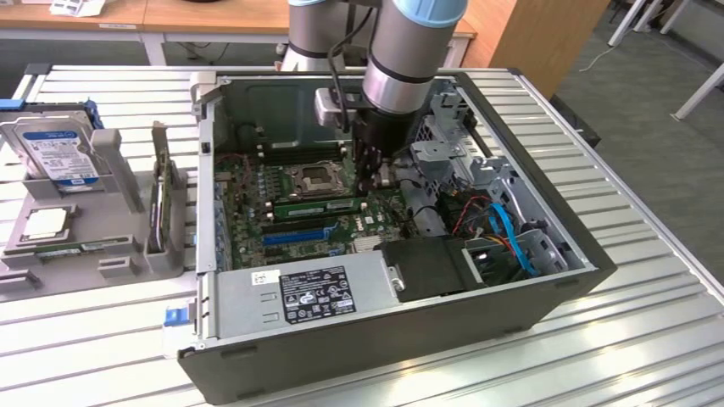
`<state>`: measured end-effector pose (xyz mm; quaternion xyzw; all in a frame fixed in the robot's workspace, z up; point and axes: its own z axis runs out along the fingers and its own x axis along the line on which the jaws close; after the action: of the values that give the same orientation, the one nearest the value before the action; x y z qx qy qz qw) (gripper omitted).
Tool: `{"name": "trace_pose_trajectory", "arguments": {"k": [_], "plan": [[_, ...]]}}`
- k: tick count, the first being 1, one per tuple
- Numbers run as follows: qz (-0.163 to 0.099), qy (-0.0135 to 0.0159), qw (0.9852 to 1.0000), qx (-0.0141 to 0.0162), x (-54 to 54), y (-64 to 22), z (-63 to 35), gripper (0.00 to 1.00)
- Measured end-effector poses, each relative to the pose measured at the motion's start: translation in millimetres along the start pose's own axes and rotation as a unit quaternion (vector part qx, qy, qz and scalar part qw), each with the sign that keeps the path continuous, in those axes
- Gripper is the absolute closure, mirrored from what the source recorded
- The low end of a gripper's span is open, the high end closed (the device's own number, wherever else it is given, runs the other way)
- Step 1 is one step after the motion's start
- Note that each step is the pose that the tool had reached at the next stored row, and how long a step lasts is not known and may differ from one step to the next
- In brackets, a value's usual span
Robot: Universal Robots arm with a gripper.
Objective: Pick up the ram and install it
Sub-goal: 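Press down the ram until it locks into place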
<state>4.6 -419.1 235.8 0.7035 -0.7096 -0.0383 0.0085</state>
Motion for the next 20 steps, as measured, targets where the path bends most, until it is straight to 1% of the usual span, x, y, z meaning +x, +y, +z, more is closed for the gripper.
{"name": "trace_pose_trajectory", "arguments": {"k": [5,9,15,20], "plan": [[0.0,0.0002,1.0,0.0,-0.5,0.3,0.4,0.9],[0.0,0.0001,1.0,0.0,-0.3,0.1,5.3,0.9],[0.0,0.0002,1.0,0.0,-0.3,0.0,5.9,0.9],[0.0,0.0002,1.0,0.0,-0.2,-0.1,8.4,0.9]]}}
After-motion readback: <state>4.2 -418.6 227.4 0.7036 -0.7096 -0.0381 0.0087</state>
